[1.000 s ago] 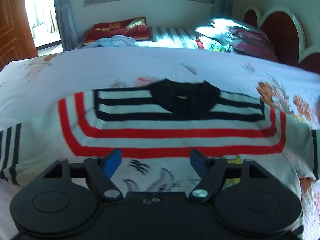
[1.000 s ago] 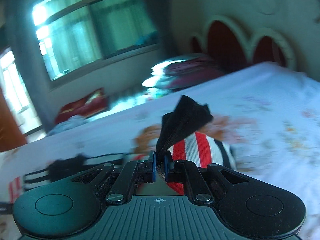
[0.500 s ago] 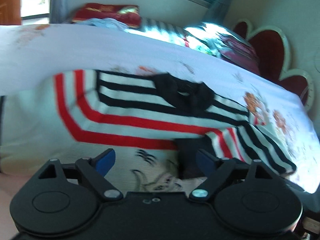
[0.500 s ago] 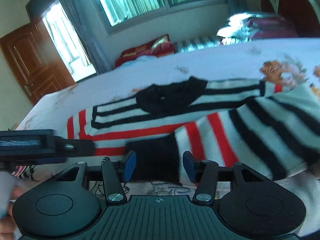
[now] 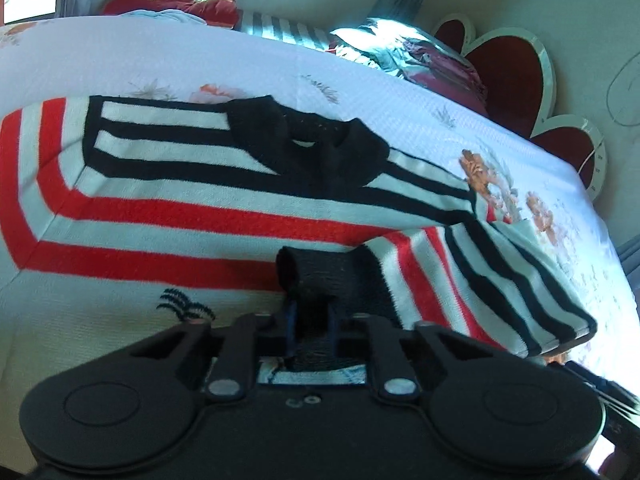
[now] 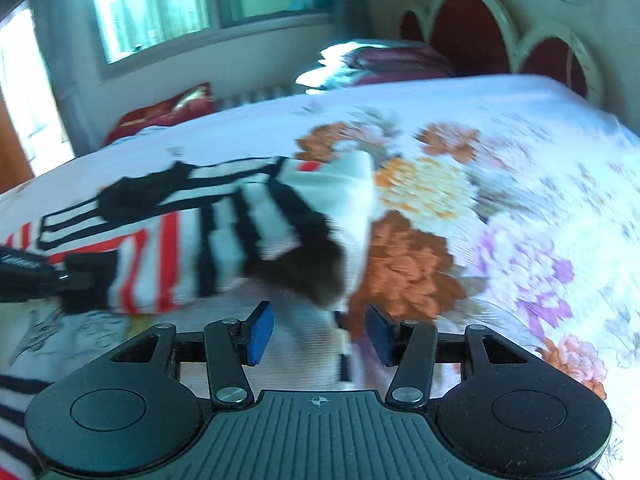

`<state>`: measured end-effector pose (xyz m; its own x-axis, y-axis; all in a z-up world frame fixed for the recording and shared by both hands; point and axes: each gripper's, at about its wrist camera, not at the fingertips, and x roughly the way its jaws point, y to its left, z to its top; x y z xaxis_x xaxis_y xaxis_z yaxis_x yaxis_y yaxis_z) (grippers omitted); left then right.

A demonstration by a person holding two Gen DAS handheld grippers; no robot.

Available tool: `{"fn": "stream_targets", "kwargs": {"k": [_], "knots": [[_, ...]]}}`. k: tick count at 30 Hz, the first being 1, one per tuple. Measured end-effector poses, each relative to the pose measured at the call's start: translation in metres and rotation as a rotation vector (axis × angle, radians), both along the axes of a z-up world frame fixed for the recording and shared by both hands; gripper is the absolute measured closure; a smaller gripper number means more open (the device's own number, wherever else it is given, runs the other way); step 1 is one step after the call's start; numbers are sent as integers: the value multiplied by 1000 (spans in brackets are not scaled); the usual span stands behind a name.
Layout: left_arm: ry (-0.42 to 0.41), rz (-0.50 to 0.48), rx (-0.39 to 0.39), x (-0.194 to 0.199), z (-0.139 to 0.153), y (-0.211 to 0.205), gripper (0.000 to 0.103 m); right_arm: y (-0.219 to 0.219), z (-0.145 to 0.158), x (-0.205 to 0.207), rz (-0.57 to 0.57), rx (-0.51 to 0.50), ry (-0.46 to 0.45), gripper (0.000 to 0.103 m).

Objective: Fold small clothes

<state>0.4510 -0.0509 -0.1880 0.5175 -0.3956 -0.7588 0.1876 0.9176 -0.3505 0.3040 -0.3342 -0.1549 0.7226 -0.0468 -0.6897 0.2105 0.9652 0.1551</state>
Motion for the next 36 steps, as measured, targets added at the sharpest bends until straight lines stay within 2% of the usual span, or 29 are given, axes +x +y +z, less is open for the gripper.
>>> {"fn": "stream_targets", "kwargs": {"k": [3,7,8,10,11,13,14,17,19,20,23,25,27,29,32,36], "knots": [[-38,21,-53,-1,14,8,97,-8,-7,7,-7,-1,18,52],[-144,80,-95,-1,50,36,97,-2,-13,19,27,-3,37,53],[-165,99,-93,-1,57,46,97,0,-14,22,34,0,40,63],[-191,139,-70,0,64,66,97,3,-16,28,30,-5,45,70],[-194,149,-47,1,64,74,97,4,-16,29,35,-5,46,76],[-156,176,-22,1,52,87,98,5,-17,32,33,-3,48,77],[-135,184,-12,1,45,91,98,5,-15,31,37,-2,42,83],[-93,173,39,-3,21,89,98,5,-9,22,31,-15,-1,85],[-58,173,58,-4,3,86,98,4,-21,24,29,-29,60,86],[-57,172,74,-5,-2,85,97,1,-22,22,27,-15,52,85],[-82,139,131,-9,1,77,96,-1,-14,20,56,-13,59,85],[-107,152,148,-11,13,77,85,-8,-7,13,55,22,53,83],[-149,185,140,-18,25,83,76,-15,3,6,47,52,22,69],[-188,190,121,-23,37,85,71,-21,12,7,38,64,-11,65],[-201,140,105,-19,43,70,71,-30,17,30,29,98,-30,64],[-181,92,103,-10,30,43,71,-35,11,74,39,150,-8,64]]}}
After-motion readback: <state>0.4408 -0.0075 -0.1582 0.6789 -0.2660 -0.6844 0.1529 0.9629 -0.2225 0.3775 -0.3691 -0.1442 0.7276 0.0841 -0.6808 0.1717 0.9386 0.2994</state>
